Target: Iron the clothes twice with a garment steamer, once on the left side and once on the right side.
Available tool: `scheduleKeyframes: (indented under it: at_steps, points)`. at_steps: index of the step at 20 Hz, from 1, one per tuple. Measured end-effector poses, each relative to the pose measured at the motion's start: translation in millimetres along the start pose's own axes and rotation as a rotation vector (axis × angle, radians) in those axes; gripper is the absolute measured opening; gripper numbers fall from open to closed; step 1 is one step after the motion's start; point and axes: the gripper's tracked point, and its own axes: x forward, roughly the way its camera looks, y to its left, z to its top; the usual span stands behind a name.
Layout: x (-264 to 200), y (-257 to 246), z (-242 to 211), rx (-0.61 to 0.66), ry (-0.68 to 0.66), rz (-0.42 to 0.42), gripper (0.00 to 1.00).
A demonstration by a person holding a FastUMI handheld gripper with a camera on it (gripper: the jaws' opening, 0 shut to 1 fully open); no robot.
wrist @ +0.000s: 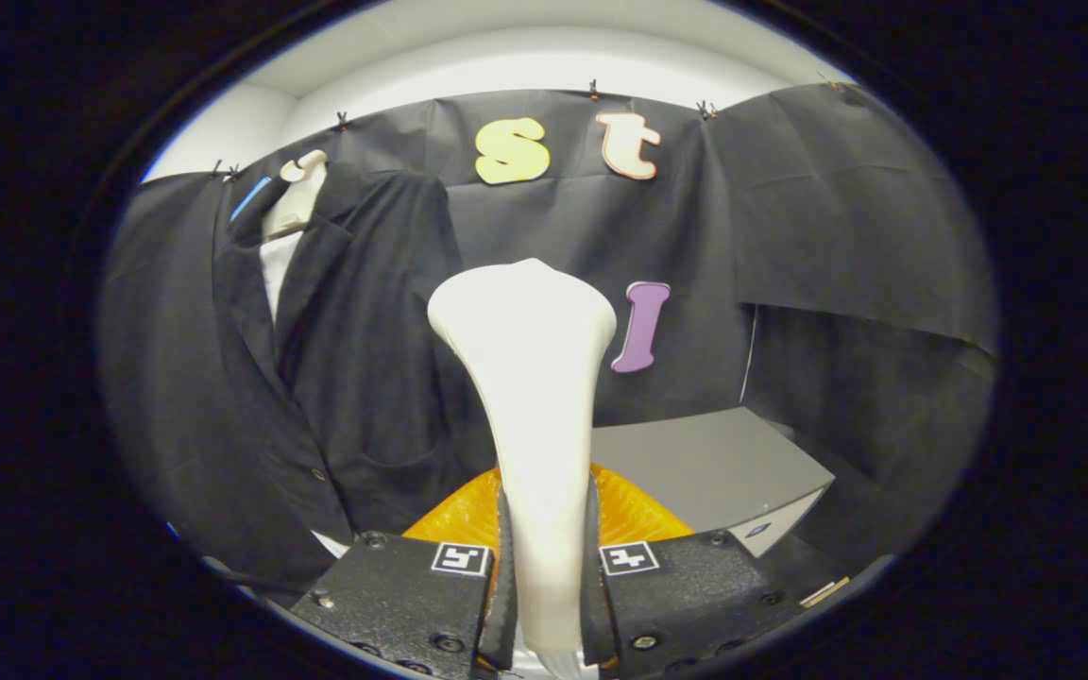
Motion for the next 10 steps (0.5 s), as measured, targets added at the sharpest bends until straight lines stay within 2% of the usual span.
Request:
scheduleKeyframes:
  at_steps: [10]
  points:
    - [14.8,126.7,54.8,-0.058,-0.095,0.005,0.29]
